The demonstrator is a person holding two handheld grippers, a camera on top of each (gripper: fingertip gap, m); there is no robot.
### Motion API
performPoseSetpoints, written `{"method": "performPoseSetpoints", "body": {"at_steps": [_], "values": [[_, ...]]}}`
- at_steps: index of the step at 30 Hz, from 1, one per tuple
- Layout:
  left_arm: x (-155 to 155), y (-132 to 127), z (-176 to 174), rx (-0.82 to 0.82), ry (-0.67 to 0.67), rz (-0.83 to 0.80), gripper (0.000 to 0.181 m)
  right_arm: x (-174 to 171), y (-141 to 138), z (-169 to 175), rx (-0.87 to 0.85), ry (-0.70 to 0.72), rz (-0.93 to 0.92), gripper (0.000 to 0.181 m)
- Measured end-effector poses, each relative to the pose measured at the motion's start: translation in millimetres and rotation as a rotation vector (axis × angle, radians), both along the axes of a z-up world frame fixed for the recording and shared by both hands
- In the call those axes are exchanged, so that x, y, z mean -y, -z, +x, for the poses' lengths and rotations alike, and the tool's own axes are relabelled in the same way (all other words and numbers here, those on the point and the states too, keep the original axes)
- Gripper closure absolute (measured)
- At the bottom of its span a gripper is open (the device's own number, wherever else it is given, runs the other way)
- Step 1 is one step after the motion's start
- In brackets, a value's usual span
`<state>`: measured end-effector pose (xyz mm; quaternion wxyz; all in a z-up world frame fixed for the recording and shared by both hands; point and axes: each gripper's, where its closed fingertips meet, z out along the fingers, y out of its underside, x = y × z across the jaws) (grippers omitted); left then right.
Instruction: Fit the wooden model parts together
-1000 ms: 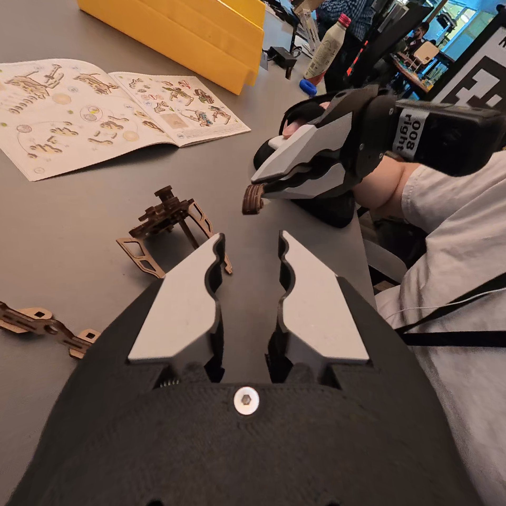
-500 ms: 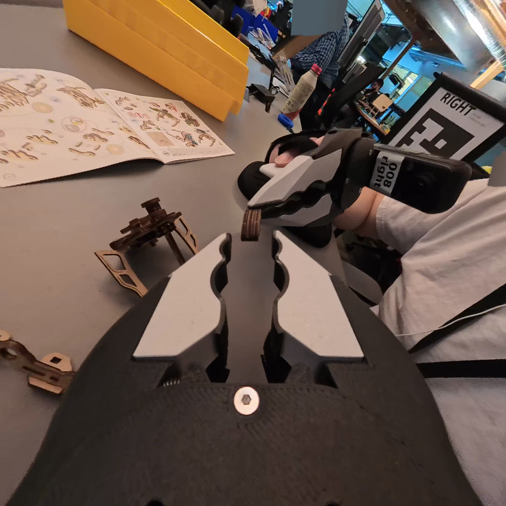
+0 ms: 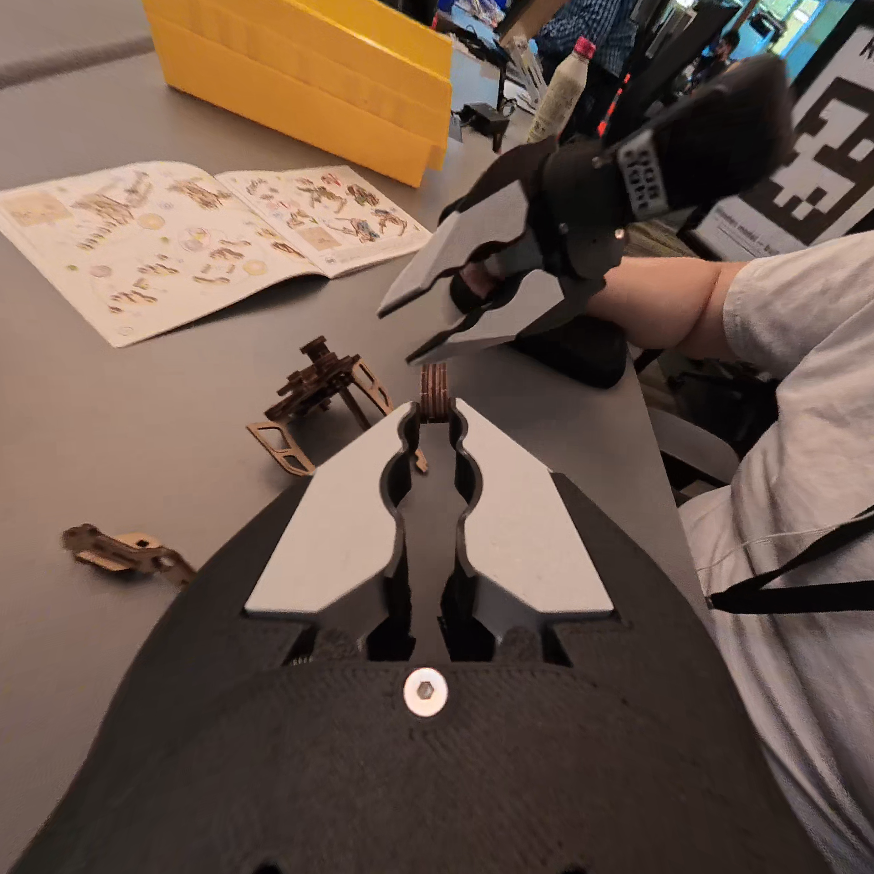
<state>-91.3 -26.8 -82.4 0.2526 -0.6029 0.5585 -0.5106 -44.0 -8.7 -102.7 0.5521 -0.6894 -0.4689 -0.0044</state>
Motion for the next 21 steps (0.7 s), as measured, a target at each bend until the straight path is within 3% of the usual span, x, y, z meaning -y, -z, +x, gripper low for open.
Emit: {"method": "performPoseSetpoints", "body": {"at_steps": [4,6,8,11,16,18,21], "values": [[-18,-14,-8,0.064,-0.05,0.0,0.172,-14,13,-10,-0.128,-0.021,-0.218,0.153],[-25,-18,-11,0.086,-0.069,-0.007,0.172,-23,11,-11,-0.152,0.0,-0.219,0.157],[-28,-22,-13,0.11,-0.071,-0.011,0.172,-25,17,-12,-0.119,0.004,-0.271,0.179],[-30,-27,-16,0.127,-0.074,0.001,0.172,-21,17,-18,-0.154,-0.017,-0.348,0.179],[-17,-40,-22,0.136,0.003,-0.026,0.172,8,10,-44,-0.433,-0.143,-0.864,0.18],[-4,-34,-24,0.096,0.084,-0.072,0.172,21,22,-48,-0.426,-0.179,-1.07,0.179],[-2,-12,-21,0.0,0.085,-0.072,0.172,22,28,-57,-0.497,-0.216,-1.188,0.179]]}}
